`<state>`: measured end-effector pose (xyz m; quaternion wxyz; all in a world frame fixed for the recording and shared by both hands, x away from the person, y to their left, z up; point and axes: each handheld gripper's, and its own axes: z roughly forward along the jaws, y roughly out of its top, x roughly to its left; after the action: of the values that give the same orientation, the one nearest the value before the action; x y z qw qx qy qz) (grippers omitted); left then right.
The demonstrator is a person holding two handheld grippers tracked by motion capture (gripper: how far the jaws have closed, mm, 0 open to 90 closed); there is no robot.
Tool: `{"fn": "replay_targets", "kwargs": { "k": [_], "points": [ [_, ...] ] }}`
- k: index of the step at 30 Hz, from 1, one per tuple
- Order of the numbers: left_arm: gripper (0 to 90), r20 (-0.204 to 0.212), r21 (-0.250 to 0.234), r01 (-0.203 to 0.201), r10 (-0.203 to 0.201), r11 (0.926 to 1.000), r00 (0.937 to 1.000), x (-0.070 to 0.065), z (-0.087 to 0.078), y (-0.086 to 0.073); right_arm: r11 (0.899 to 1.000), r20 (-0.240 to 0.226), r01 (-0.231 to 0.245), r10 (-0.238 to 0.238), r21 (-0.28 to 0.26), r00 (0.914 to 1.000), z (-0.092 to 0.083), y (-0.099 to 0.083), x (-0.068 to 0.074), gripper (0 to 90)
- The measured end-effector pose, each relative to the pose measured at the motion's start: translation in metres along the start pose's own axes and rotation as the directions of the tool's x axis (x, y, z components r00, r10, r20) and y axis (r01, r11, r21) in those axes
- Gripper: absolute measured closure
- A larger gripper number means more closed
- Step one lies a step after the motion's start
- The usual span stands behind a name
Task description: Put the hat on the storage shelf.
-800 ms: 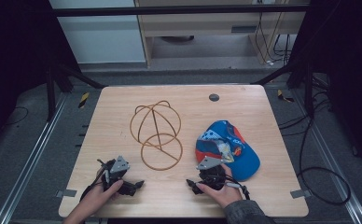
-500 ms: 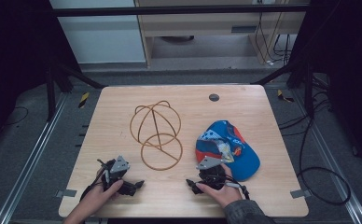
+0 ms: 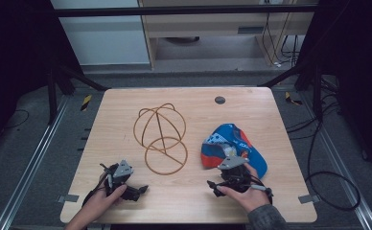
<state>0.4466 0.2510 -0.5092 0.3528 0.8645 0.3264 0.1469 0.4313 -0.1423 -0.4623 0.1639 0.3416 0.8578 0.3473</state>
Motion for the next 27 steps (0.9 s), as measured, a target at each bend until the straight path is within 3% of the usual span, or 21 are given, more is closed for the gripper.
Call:
{"fn": "replay_targets", "kwargs": {
  "k": [5, 14, 23, 27],
  "points": [
    [0.0, 0.000, 0.000, 0.000, 0.000, 1.0000, 1.0000, 0.000, 0.000, 0.000, 1.000, 0.024, -0.023, 0.023, 0.014, 0.9994, -0.021, -0.004, -0.020, 17.0],
    [0.0, 0.000, 0.000, 0.000, 0.000, 1.0000, 1.0000, 0.000, 0.000, 0.000, 0.994, 0.086, -0.054, 0.046, 0.096, 0.9952, -0.048, 0.002, -0.061, 21.4],
    [0.0, 0.000, 0.000, 0.000, 0.000, 1.0000, 1.0000, 0.000, 0.000, 0.000, 0.983, 0.090, -0.041, 0.026, 0.178, 0.9957, -0.054, 0.023, -0.084, 24.0],
    [0.0, 0.000, 0.000, 0.000, 0.000, 1.0000, 1.0000, 0.000, 0.000, 0.000, 0.977, 0.067, -0.051, 0.038, 0.208, 0.9970, -0.052, 0.032, -0.091, 23.3]
  ]
}}
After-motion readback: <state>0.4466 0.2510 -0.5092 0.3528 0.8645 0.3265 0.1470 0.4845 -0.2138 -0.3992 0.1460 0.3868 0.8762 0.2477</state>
